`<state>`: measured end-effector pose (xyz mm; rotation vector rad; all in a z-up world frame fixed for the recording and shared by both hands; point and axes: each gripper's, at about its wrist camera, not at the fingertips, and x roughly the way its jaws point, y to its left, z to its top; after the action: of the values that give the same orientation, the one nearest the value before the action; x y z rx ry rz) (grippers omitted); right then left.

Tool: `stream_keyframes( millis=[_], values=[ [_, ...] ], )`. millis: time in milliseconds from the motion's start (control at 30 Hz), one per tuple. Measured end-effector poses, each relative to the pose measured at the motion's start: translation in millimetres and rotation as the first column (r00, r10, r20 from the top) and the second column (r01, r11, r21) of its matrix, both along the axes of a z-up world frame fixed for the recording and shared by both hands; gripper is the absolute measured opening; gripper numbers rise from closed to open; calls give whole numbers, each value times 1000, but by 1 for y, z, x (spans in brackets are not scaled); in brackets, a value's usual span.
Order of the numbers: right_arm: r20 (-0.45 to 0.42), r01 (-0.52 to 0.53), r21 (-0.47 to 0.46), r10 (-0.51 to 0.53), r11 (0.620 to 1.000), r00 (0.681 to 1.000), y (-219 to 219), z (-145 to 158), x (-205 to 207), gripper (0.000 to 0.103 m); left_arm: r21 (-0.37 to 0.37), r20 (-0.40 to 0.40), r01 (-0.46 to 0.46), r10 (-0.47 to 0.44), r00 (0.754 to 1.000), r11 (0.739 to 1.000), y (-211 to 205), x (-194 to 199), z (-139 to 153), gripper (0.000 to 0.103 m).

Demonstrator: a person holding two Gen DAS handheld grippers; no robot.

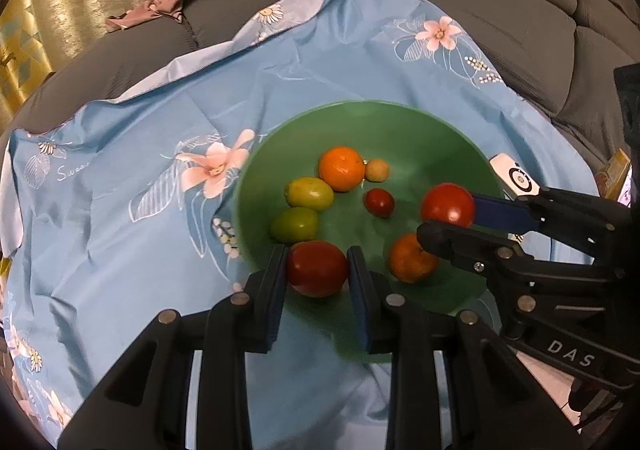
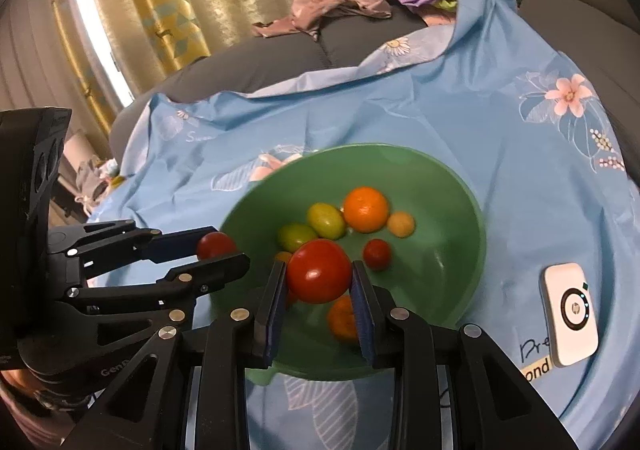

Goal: Organize fruits
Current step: 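Carry both red cherry tomatoes over the green bowl and open both tools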

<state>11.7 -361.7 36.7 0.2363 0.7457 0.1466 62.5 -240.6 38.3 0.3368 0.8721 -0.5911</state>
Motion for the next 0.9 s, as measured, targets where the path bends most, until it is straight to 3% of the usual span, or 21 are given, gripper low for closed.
stream_keyframes(
  millis=[633,700,733,767,800,867,900],
  values=[
    [-68,63,-79,-69,995,995,-12,-11,10,33,36,-52,14,-13,999,999,-18,13,-16,30],
    [-77,80,-85,-86,993,993,-14,-10,10,33,35,-58,1,1,998,999,-16,14,-14,46],
    [-78,85,-86,-92,993,993,-15,-8,9,33,40,-55,-16,18,998,999,-15,14,-11,68],
    [-79,91,-92,-98,992,992,-16,-5,9,33,49,-41,-40,42,998,998,-13,15,-7,78],
    [-80,96,-105,-105,990,991,-17,-2,8,35,52,-34,-56,58,998,997,-10,15,-3,82],
    [-71,93,-135,-104,986,992,-17,9,5,35,46,-40,-94,96,995,995,-4,16,9,102],
    [-68,88,-144,-98,986,993,-18,14,3,37,35,-47,-102,103,994,994,-2,16,14,103]
  ],
)
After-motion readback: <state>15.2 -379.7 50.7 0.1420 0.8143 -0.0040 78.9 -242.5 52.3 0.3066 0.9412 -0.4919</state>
